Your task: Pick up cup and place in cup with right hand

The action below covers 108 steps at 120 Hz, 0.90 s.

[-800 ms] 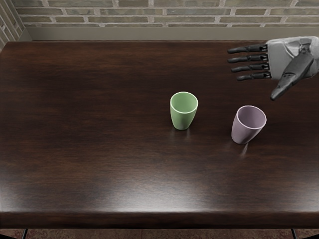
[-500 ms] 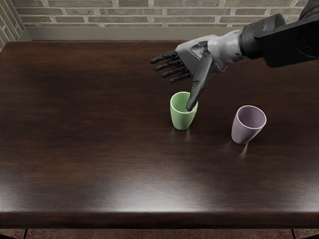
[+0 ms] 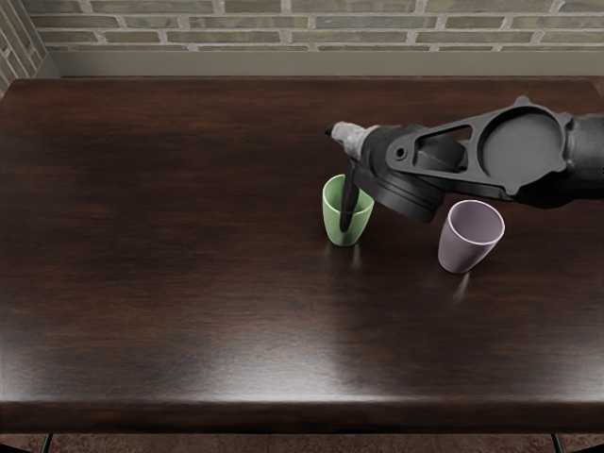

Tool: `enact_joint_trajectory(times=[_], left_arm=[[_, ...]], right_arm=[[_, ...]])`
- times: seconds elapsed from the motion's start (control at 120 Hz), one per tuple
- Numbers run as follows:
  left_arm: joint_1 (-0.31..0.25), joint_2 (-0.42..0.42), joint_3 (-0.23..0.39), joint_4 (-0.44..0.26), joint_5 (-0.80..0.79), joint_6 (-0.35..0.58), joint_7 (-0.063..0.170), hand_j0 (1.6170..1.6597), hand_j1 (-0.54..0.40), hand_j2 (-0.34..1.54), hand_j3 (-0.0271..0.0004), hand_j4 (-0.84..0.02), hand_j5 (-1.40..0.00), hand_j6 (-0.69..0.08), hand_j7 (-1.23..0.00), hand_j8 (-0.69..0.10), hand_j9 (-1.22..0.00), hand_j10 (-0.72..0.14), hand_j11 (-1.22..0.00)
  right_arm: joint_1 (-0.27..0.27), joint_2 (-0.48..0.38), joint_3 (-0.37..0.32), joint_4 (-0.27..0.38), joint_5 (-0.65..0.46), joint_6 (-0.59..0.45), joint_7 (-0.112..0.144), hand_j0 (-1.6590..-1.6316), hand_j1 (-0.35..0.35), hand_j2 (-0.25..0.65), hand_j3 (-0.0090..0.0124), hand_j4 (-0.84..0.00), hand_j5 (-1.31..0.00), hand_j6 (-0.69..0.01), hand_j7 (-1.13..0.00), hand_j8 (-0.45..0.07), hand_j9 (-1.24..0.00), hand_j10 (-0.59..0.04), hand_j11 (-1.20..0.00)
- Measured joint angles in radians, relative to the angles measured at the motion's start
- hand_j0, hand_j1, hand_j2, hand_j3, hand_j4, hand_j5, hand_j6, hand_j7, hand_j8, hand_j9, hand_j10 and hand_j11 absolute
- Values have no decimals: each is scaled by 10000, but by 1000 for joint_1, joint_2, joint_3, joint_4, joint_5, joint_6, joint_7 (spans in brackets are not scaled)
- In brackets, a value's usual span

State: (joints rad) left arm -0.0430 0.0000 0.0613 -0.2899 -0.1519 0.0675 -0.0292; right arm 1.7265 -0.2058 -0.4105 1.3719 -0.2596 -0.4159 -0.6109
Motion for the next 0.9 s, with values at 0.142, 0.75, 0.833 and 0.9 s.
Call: enact_joint_trajectory(times=[0.142, 0.75, 0.833, 0.9], left_arm=[[0, 0, 0, 0, 0, 0, 0, 16581, 3444, 6, 0, -38, -50, -38, -50, -38, -50, -38, -50], [0, 0, 0, 0, 0, 0, 0, 16581, 3444, 6, 0, -38, -50, -38, -50, -38, -50, -38, -50], [0, 0, 0, 0, 0, 0, 0, 16581, 3444, 6, 0, -38, -50, -38, -50, -38, -50, -38, -50], [0, 0, 0, 0, 0, 0, 0, 16581, 3444, 6, 0, -38, -49, -38, -49, -38, -49, -38, -49]], right_arm=[[0, 17, -32, 3, -2, -14, 0, -16581, -3232, -38, 0, -228, -286, -235, -284, -231, -285, -226, -285], [-31, 64, -86, 3, -3, -55, 0, -16581, -1570, -313, 0, -1614, -2087, -1621, -2086, -1617, -2087, -1612, -2087], [-31, 67, -87, 3, -3, -56, 0, -16581, -1162, -381, 0, -1953, -2529, -1961, -2528, -1956, -2529, -1952, -2528], [-32, 65, -88, 2, -3, -56, 0, -16580, -232, -532, -8, -2769, -3520, -2790, -3542, -2683, -3537, -2748, -3536]])
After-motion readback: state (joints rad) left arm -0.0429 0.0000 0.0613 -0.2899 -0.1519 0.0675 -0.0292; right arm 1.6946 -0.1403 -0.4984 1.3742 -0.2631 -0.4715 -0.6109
